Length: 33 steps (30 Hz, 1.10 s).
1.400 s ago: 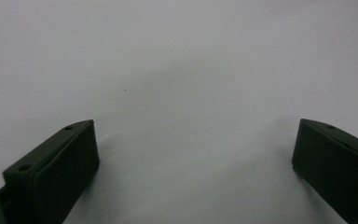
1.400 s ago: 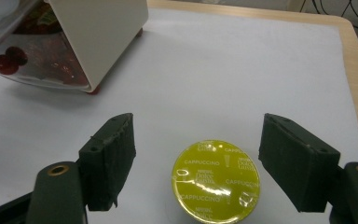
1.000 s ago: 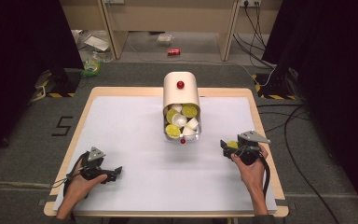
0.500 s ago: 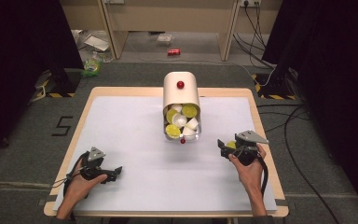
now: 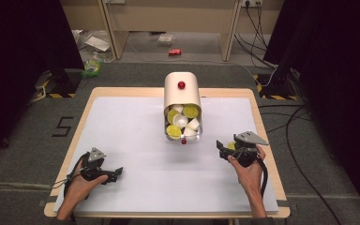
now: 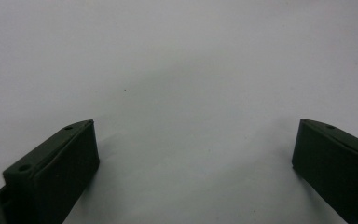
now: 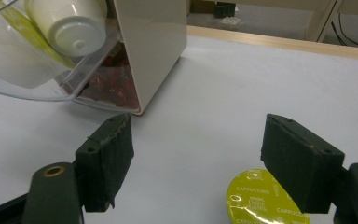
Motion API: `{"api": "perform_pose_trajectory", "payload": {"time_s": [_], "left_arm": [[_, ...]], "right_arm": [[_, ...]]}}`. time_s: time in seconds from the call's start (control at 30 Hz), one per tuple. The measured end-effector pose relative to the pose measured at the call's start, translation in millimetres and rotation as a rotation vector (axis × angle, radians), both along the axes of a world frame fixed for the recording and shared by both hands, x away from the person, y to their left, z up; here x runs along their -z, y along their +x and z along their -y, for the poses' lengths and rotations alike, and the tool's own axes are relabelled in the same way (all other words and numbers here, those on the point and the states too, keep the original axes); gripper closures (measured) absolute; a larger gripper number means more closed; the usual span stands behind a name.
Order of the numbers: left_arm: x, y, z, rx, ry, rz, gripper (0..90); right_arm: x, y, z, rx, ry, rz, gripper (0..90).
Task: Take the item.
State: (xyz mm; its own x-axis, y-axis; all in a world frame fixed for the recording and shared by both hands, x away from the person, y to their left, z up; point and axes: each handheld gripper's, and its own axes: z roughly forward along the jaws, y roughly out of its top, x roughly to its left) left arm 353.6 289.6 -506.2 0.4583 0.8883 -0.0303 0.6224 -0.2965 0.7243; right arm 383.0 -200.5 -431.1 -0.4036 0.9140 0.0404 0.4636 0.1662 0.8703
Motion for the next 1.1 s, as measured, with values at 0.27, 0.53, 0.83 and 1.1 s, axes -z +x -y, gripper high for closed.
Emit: {"api": "perform_pose_trajectory", "payload": {"time_s": [0.27, 0.53, 0.83, 1.1], "left_arm": [[0.0, 0.1, 0.0, 0.000, 0.000, -0.001, 0.0], [0.0, 0.3, 0.0, -0.001, 0.000, -0.002, 0.0], [0.0, 0.3, 0.0, -0.001, -0.002, -0.002, 0.0], [0.0, 0.3, -0.1, 0.000, -0.002, -0.002, 0.0]], "right_arm": [[-2.9, -8.2, -4.7, -0.017, 0.015, 0.007, 25.0], [-7.0, -14.8, -7.7, -0.029, 0.024, 0.016, 24.7], [-8.1, -19.1, -17.4, -0.059, 0.015, 0.015, 23.5], [-14.6, -24.7, -32.3, -0.090, 0.012, 0.025, 22.3]]}}
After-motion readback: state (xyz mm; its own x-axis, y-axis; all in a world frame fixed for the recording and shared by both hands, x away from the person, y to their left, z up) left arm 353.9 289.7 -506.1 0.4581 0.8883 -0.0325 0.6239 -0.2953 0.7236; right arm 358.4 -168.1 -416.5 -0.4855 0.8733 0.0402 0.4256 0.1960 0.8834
